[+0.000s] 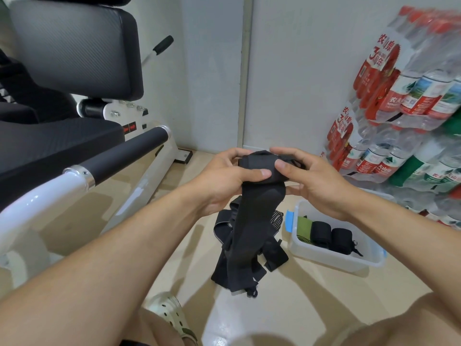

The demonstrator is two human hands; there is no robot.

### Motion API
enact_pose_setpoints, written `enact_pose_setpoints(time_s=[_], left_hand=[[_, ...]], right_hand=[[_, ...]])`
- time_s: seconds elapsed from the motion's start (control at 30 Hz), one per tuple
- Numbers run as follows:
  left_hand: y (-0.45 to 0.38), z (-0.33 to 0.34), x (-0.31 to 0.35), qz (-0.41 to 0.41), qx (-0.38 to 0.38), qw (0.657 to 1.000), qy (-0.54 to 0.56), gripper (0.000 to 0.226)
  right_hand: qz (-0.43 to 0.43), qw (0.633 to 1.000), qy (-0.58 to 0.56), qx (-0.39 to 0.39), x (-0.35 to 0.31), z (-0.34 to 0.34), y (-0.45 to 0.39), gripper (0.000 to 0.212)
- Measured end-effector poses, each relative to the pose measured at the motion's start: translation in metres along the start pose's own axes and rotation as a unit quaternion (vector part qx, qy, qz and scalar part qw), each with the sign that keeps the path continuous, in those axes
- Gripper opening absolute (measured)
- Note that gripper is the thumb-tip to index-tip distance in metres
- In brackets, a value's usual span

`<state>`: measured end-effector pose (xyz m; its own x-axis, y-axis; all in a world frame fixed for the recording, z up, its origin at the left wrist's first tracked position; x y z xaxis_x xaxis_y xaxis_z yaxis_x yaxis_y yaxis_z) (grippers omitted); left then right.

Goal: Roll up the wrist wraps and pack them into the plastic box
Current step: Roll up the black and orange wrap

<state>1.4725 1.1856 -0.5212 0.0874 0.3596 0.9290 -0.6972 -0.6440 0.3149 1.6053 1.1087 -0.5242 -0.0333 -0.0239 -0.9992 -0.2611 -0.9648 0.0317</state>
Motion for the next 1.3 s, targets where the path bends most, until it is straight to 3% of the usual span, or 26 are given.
enact_pose_setpoints(time_s=[0.17, 0.47, 0.67, 1.07, 1.3], left_hand=[[0.002, -0.001, -0.001, 0.026, 0.0, 0.998, -0.051, 0.055], [0.001, -0.003, -0.006, -0.001, -0.033, 0.999, -0.014, 0.071], [0.007, 0.007, -0.012, -0.045, -0.105, 0.991, -0.065, 0.056], [0.005, 0.004, -0.011, -0.049, -0.049, 0.996, -0.059, 0.032], [-0.001, 0.0, -0.001, 0.0, -0.03, 0.999, -0.022, 0.046]], right_hand=[[0.027, 0.999, 0.008, -0.03, 0.005, 0.006, 0.003, 0.057], [-0.049, 0.997, 0.052, 0.006, -0.013, 0.005, 0.003, 0.051], [-0.091, 0.993, 0.071, 0.015, -0.026, 0.005, 0.005, 0.047], [-0.112, 0.988, 0.109, 0.013, -0.022, 0.002, 0.002, 0.054], [-0.055, 0.996, 0.071, -0.012, -0.014, -0.001, 0.001, 0.07]])
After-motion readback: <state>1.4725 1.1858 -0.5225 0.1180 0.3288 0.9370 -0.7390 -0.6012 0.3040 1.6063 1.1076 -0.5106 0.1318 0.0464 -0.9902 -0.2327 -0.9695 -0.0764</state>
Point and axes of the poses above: each hand's wrist, its own y-axis away from the middle knuckle, its own z-axis out of the palm, x = y × z, the point moved 9 cm from there along -y, towards the middle knuckle, and after that the axes turned 4 degrees about -z, right-handed, at the moved point
